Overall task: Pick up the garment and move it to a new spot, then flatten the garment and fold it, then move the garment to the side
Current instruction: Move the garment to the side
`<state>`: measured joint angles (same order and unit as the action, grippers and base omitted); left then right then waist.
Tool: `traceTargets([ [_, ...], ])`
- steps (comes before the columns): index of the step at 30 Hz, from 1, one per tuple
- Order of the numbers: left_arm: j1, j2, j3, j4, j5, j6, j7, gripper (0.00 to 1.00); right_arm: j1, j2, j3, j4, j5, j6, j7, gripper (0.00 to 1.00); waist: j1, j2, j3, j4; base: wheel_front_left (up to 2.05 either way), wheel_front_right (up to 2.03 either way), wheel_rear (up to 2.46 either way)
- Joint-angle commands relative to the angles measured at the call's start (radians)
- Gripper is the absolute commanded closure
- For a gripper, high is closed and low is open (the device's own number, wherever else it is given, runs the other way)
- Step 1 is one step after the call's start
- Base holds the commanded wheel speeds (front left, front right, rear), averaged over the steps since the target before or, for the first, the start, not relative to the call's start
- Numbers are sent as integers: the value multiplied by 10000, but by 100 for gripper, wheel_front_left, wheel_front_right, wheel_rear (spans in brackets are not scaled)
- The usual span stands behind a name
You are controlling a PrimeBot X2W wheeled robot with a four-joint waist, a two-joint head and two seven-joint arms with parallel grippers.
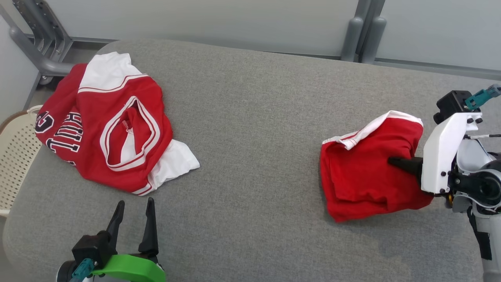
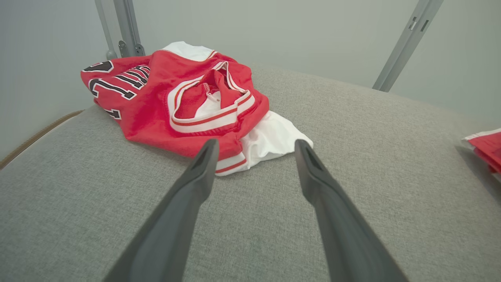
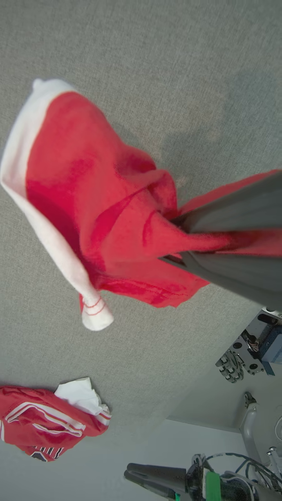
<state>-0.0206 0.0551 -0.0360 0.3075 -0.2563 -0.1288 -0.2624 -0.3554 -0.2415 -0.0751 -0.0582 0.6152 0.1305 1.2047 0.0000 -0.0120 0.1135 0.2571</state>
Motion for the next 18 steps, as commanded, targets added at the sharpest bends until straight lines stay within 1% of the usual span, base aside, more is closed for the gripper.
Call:
traceTargets([
  [1,87,-24,-26,12,-63,-30,-33,0,-153,-108,-29,-94,111,4,242,100,0,120,16,27,0,0,0],
  [8,40,-39,-72,3,-137,-32,-33,0,-517,-448,-6,-314,155,4,1232,100,0,120,129,78,0,0,0],
  [13,-87,-46,-32,-42,-157,-33,-33,0,-551,-739,22,-390,119,4,1481,100,0,120,272,38,0,0,0],
  [18,-124,-48,12,-60,-161,-31,-33,0,-281,-1293,-109,-265,8,4,1502,100,0,120,439,-133,0,0,0],
])
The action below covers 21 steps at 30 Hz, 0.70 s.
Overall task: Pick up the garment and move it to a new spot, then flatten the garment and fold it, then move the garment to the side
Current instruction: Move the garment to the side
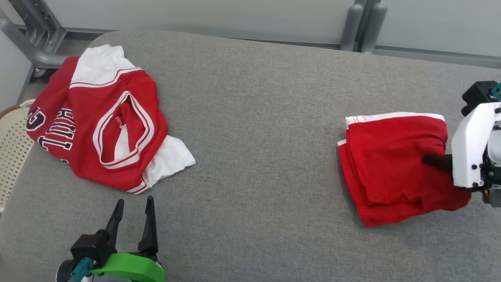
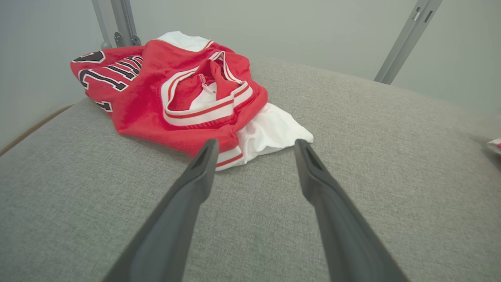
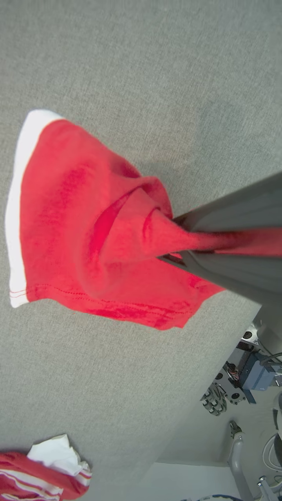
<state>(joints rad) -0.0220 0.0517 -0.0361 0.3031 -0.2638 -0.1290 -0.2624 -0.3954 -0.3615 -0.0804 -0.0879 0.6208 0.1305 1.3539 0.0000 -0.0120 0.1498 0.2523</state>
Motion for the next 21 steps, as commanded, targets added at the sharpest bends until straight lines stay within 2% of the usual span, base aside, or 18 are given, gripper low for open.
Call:
traceTargets([
  [1,-121,-13,29,-26,-80,-30,-33,0,202,-209,-121,84,-91,4,-32,100,0,120,107,-134,0,0,0],
  [11,-362,183,151,-276,168,-30,-33,0,1123,-677,-882,480,-312,4,-633,100,0,120,533,-1023,0,0,0],
  [15,-424,259,202,-602,243,-30,-31,0,1467,-546,-1260,933,-655,4,-1457,100,0,120,708,-1694,0,0,0],
  [21,-505,508,56,-872,290,-29,-31,0,1594,-682,-1418,1550,-1233,4,-2532,100,0,120,1072,-2493,0,0,0],
])
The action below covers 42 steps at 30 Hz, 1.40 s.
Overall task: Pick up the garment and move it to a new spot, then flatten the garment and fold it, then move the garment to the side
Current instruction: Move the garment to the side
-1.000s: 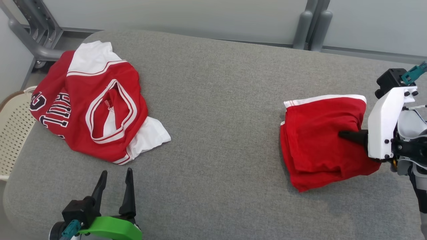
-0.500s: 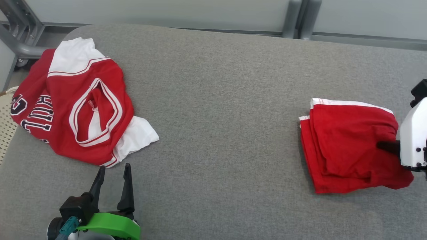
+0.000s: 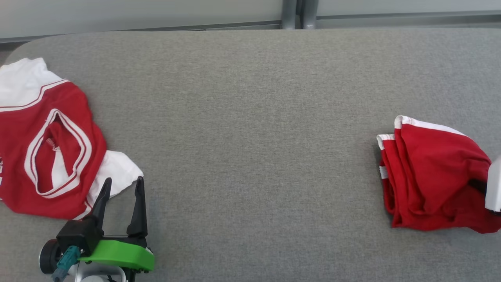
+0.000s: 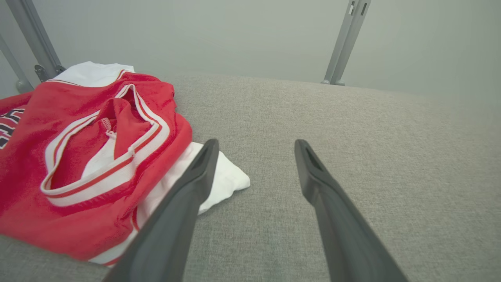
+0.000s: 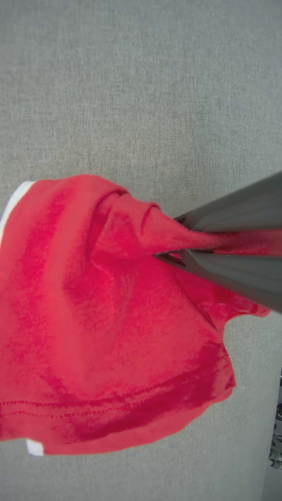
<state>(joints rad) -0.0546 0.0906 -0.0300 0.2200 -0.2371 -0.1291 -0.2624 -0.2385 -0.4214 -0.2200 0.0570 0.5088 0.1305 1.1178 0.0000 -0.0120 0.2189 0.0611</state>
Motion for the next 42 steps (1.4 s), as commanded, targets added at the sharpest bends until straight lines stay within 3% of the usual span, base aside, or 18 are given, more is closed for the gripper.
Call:
traceTargets([
  [1,-179,119,-5,-42,24,-27,-31,0,25,-84,-22,100,-113,4,-172,100,0,120,381,-581,0,0,0],
  [10,-425,432,-189,-268,-14,-27,-31,0,-446,-499,312,1305,-1071,3,-2203,100,0,120,1102,-1226,0,0,0],
  [21,-769,555,-439,-250,-50,-27,-31,0,-2064,-1284,1299,2354,-1814,3,-4194,100,0,120,1585,-1077,0,0,0],
  [28,-817,536,-452,-180,-67,-27,-31,0,-3123,-2109,1795,2804,-1952,3,-5195,100,0,120,1634,-936,0,0,0],
  [33,-795,623,-431,-189,-32,-27,-31,0,-3498,-2407,1619,3518,-2152,1,-5642,100,0,120,1783,-912,0,0,0],
  [42,-1070,744,-602,-180,10,-17,-28,0,-3595,-2104,154,5107,-2916,1,-6342,100,0,120,2120,-879,0,0,0],
])
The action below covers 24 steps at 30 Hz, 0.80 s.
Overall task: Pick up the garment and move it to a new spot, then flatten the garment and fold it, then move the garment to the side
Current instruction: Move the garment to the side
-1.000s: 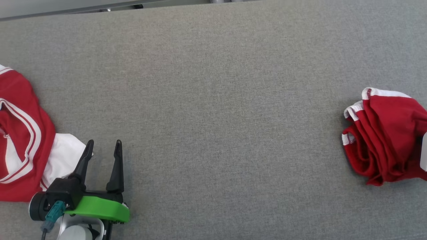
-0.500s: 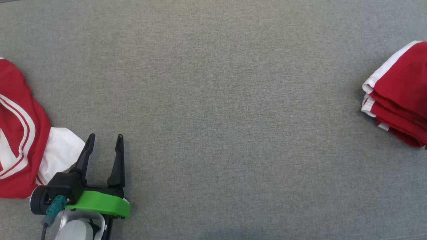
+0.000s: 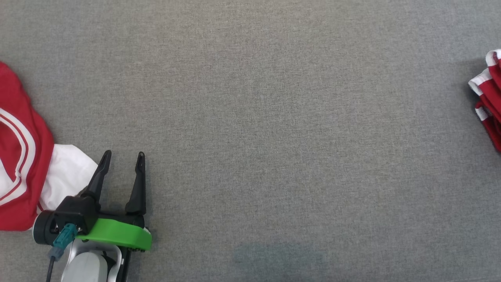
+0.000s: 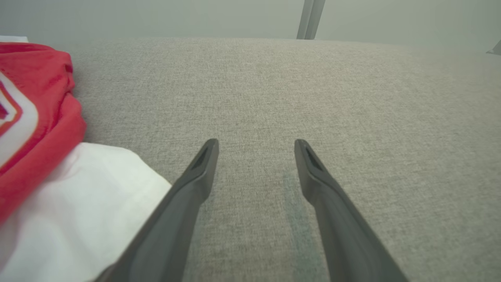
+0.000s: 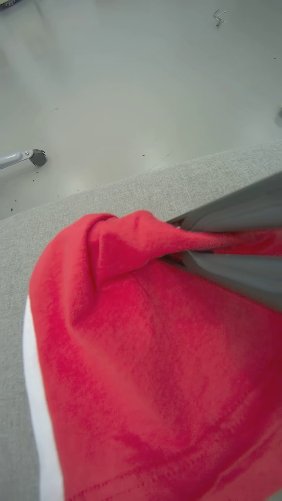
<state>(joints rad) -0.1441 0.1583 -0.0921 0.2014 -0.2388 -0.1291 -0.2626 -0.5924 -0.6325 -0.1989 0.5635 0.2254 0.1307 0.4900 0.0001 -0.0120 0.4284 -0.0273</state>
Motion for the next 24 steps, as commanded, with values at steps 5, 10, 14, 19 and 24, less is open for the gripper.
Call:
traceTargets([
  [5,-162,86,-12,52,0,-3,-27,0,-160,180,-753,399,-782,-1,-427,64,-1,120,20,-35,0,0,0],
  [10,-191,87,-63,66,-24,47,-27,0,-331,646,-1658,770,-1805,-1,-721,0,-1,120,-28,-74,0,0,0],
  [14,-219,77,-110,83,-48,69,-27,0,-267,947,-2183,926,-2355,-1,-703,0,-1,120,-121,-74,0,0,0],
  [19,-97,47,-123,136,-101,139,-28,0,-48,1108,-2391,760,-2707,-1,-1035,0,-1,120,-346,-83,0,0,0],
  [24,145,-69,-89,147,-160,160,-28,0,182,1076,-2155,257,-2616,-1,-2140,0,-1,120,-818,-24,0,0,0],
])
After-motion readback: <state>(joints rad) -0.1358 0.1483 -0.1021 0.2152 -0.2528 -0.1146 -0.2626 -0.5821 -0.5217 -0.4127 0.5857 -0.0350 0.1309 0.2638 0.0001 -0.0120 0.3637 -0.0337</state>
